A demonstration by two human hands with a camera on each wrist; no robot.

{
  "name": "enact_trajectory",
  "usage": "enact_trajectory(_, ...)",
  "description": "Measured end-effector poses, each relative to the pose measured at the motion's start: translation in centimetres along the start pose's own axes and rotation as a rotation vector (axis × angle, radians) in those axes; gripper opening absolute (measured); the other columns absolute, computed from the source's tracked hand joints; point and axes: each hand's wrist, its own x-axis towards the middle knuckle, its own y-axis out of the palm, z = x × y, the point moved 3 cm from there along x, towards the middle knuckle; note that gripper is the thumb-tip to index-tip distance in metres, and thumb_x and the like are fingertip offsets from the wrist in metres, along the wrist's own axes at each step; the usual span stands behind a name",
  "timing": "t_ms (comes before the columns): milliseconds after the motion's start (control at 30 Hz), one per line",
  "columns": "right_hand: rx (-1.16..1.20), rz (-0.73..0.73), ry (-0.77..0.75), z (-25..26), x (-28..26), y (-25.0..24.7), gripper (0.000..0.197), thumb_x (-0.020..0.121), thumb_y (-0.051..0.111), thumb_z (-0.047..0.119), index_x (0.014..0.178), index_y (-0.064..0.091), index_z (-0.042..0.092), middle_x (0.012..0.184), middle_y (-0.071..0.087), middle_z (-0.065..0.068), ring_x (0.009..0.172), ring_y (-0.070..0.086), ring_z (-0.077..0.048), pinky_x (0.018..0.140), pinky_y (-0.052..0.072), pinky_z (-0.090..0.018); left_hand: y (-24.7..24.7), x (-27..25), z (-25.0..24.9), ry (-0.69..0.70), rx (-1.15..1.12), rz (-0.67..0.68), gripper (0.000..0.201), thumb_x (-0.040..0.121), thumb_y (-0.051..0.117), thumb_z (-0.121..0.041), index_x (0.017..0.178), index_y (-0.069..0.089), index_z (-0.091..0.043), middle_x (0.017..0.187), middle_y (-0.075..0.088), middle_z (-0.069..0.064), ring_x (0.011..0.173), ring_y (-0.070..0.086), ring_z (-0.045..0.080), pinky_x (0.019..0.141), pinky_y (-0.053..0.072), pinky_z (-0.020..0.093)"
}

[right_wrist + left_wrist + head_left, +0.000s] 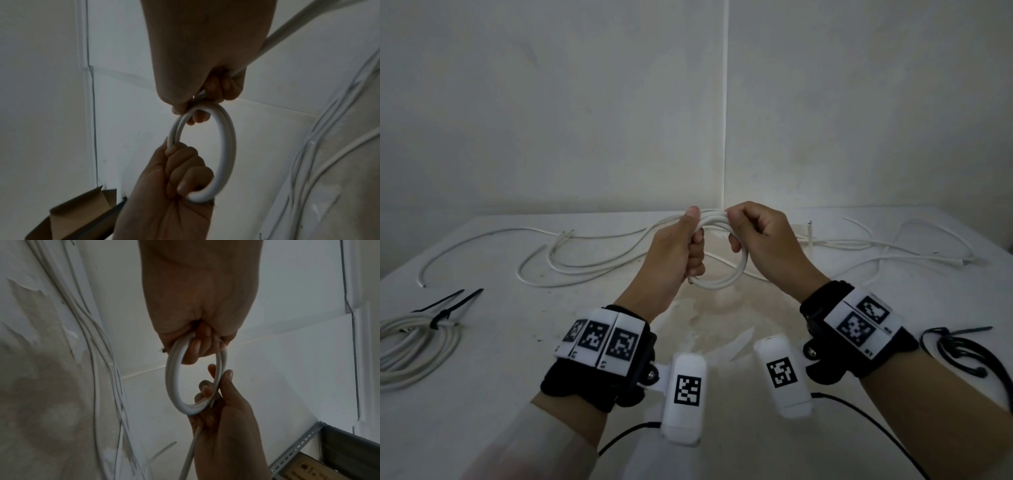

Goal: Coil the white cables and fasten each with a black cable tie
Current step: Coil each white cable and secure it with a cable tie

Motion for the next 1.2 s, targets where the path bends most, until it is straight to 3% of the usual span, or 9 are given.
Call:
enact_trajectory(167, 0.176, 0.054, 0.101, -0.2, 0.0, -0.2, 0.024, 0.096, 0.046, 0.02, 0.081, 0.065, 0.015, 0.05, 0.055, 0.007, 0.044, 0.041, 0.0, 0.047, 0.033, -0.01, -0.1, 0.0, 0.3, -0.004, 0.014, -0.012, 0.043, 0.098, 0.037, -0.035, 0.06, 0.037, -0.015, 0.044, 0.027, -0.01, 0.039, 0.023, 0.006, 0.04, 0.026, 0.018)
enact_trajectory(267, 0.232, 0.096, 0.157, -0.3, 0.1, -0.2, 0.025, 0.097, 0.044, 0.021, 0.086, 0.065, 0.015, 0.053, 0.059, 0.006, 0.044, 0.039, -0.001, 0.046, 0.031, -0.011, -0.1, 0.0, 0.3, -0.005, 0.028, -0.023, 0.043, 0.098, 0.037, -0.035, 0.06, 0.038, -0.015, 0.044, 0.028, -0.01, 0.038, 0.024, 0.006, 0.041, 0.026, 0.018)
enact_trajectory(367, 0.215, 0.159, 0.19, -0.3, 0.2, -0.4, 0.024, 0.097, 0.042, 0.021, 0.09, 0.064, 0.017, 0.058, 0.063, 0.006, 0.045, 0.036, -0.001, 0.047, 0.029, -0.012, -0.2, 0.0, 0.5, -0.006, 0.039, -0.034, 0.043, 0.098, 0.037, -0.035, 0.06, 0.038, -0.015, 0.044, 0.029, -0.009, 0.039, 0.025, 0.006, 0.042, 0.027, 0.019)
enact_trajectory(533, 0.096, 0.136, 0.132, -0.4, 0.0, -0.4, 0.027, 0.097, 0.042, 0.018, 0.078, 0.06, 0.018, 0.058, 0.055, -0.001, 0.046, 0.043, 0.002, 0.051, 0.033, -0.006, -0.1, 0.0, 0.5, 0.012, -0.002, -0.03, 0.043, 0.098, 0.036, -0.034, 0.061, 0.038, -0.015, 0.044, 0.028, -0.011, 0.039, 0.025, 0.006, 0.043, 0.028, 0.019)
enact_trajectory(700, 0.103, 0.118, 0.146, -0.8, 0.0, -0.5, 0.032, 0.098, 0.04, 0.021, 0.072, 0.058, 0.022, 0.055, 0.051, 0.003, 0.052, 0.044, -0.004, 0.057, 0.037, -0.012, -0.1, 0.0, 1.0, 0.004, -0.044, -0.018, 0.043, 0.099, 0.035, -0.036, 0.061, 0.038, -0.016, 0.043, 0.027, -0.012, 0.039, 0.025, 0.006, 0.044, 0.029, 0.019)
enact_trajectory(833, 0.08, 0.059, 0.077, -0.8, 0.5, -0.4, 0.032, 0.097, 0.041, 0.014, 0.067, 0.049, 0.019, 0.045, 0.044, 0.012, 0.045, 0.041, -0.002, 0.055, 0.04, -0.021, -0.1, 0.2, 0.8, 0.0, -0.003, 0.047, 0.043, 0.099, 0.032, -0.037, 0.065, 0.041, -0.014, 0.043, 0.031, -0.012, 0.038, 0.031, 0.005, 0.048, 0.037, 0.02)
enact_trajectory(933, 0.077, 0.065, 0.034, -0.7, 0.7, -0.4, 0.031, 0.097, 0.041, 0.013, 0.068, 0.049, 0.018, 0.052, 0.042, 0.009, 0.045, 0.042, -0.001, 0.058, 0.041, -0.026, -0.2, 0.2, 0.3, 0.003, 0.041, 0.066, 0.042, 0.099, 0.033, -0.038, 0.066, 0.041, -0.013, 0.043, 0.031, -0.012, 0.038, 0.031, 0.005, 0.05, 0.037, 0.021)
enact_trajectory(1067, -0.079, 0.056, -0.062, -0.1, 0.9, -0.7, 0.025, 0.098, 0.04, 0.02, 0.078, 0.055, 0.017, 0.056, 0.052, 0.006, 0.046, 0.043, -0.003, 0.053, 0.038, -0.017, -0.1, 0.2, -0.6, 0.013, -0.158, -0.034, 0.042, 0.099, 0.037, -0.033, 0.061, 0.035, -0.016, 0.041, 0.025, -0.011, 0.036, 0.021, 0.005, 0.04, 0.025, 0.017)
enact_trajectory(1200, -0.332, -0.013, -0.155, -1.1, 0.6, -2.0, 0.022, 0.097, 0.042, 0.022, 0.109, 0.059, 0.014, 0.059, 0.051, 0.011, 0.051, 0.048, -0.002, 0.054, 0.035, -0.015, -2.9, 1.2, -2.1, 0.058, -0.43, -0.205, 0.042, 0.099, 0.037, -0.033, 0.06, 0.035, -0.017, 0.039, 0.022, -0.01, 0.032, 0.019, 0.005, 0.034, 0.022, 0.015)
